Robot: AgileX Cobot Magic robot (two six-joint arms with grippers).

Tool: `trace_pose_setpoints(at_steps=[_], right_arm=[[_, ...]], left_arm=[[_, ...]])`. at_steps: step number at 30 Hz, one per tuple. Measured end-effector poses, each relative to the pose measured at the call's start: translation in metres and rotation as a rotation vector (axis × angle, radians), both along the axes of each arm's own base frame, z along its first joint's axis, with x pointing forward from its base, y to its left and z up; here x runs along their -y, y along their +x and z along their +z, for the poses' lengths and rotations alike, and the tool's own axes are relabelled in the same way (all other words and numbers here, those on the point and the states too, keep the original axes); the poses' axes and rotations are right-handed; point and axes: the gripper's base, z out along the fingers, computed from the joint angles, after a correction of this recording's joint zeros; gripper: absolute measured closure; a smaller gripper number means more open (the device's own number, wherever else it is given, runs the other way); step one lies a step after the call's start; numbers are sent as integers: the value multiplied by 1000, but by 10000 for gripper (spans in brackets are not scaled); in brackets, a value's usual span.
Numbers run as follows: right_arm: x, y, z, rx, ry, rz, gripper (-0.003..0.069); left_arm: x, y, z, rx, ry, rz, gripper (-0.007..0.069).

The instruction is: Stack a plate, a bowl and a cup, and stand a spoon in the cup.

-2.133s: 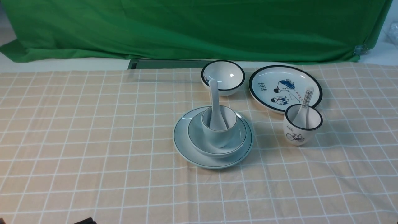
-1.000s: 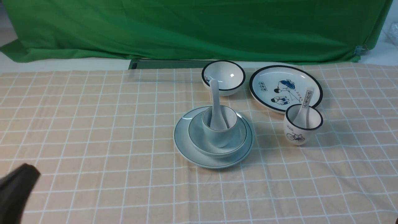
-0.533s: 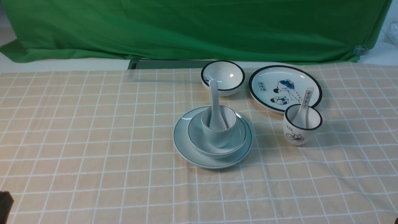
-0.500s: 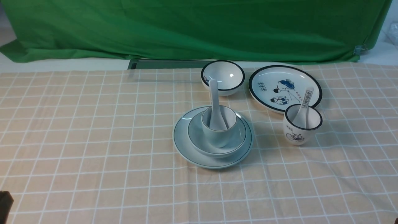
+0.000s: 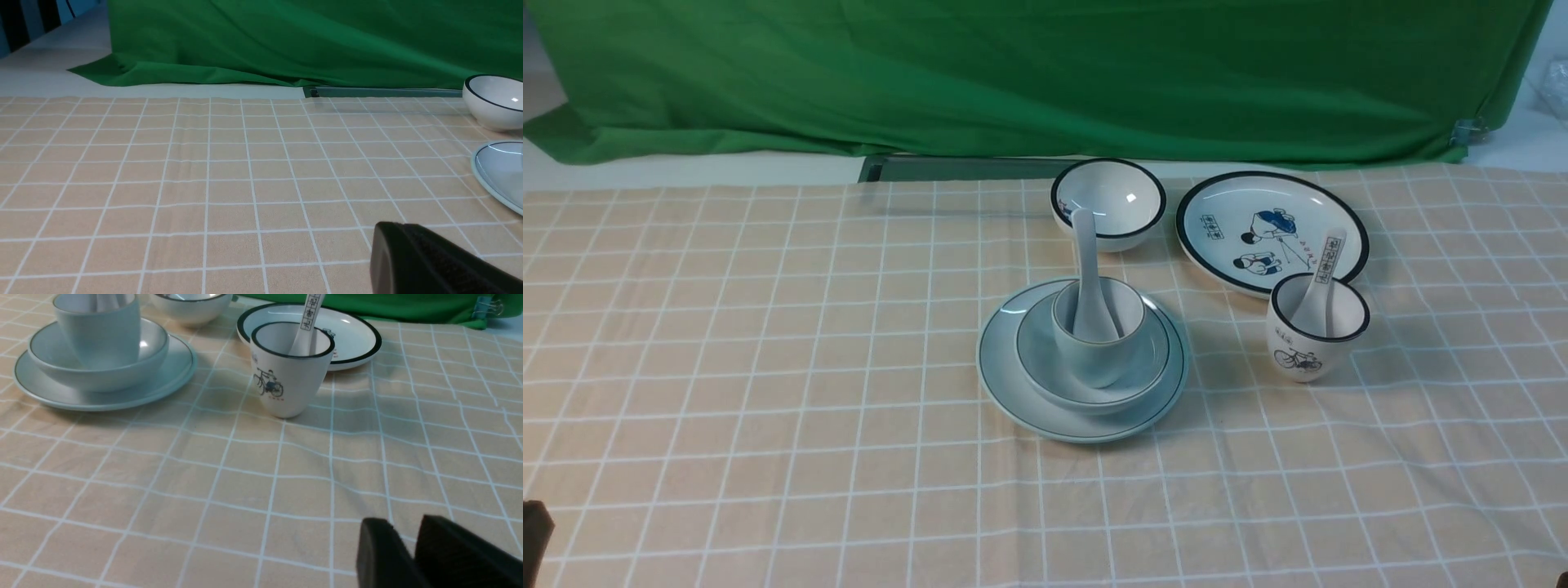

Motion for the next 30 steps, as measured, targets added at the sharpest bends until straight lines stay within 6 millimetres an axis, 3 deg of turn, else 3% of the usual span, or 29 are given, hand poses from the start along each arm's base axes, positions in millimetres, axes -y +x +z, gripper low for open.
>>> trace_pose_setpoints(at_steps=[30], right_arm=[[0, 0, 0, 0, 0, 0, 424]], left_arm=[[0, 0, 0, 0, 4, 0, 622]])
